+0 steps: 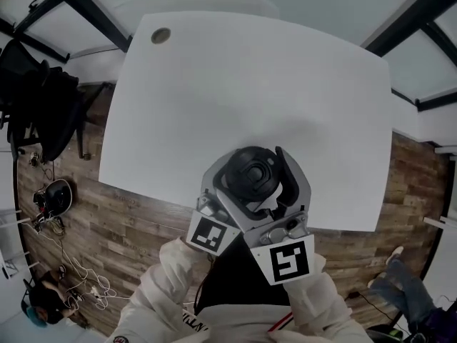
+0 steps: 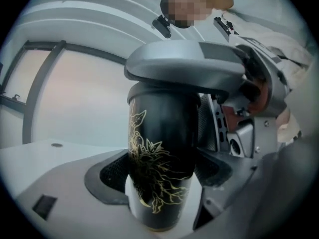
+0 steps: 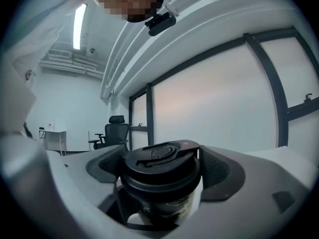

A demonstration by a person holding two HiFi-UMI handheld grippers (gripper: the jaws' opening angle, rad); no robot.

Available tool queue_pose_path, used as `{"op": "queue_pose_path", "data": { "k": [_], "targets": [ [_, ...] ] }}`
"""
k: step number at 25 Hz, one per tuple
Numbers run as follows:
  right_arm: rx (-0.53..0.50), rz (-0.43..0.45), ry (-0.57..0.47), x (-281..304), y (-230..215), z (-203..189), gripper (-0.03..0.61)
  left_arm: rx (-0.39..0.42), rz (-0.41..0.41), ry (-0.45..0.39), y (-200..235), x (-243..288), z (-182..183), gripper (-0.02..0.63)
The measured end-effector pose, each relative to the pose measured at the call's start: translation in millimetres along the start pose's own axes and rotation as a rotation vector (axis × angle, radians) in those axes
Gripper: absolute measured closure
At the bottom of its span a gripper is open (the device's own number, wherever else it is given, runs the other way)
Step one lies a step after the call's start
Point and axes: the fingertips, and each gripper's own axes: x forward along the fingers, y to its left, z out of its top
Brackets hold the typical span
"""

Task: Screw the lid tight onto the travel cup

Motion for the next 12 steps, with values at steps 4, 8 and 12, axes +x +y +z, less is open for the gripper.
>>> {"op": "queue_pose_path", "data": {
  "k": [4,8,12],
  "targets": [
    [0.004,0.009,-0.012,-3.4,-1.0,-1.3,0.103,-0.009,-0.001,-0.017,-1.7,1.5,2.5,0.221],
    [0.034,0.099,-0.037,-7.5,2.8,0.9,0.103,0.006,-0.057,-0.025,-2.7,1.5,3.9,0.219],
    [0.037,0.238,-0.067,-10.6,6.8,8.0,0.101,0.006,-0.14,-0.037,-0.8,-0.6,4.4,0.219]
  ]
}}
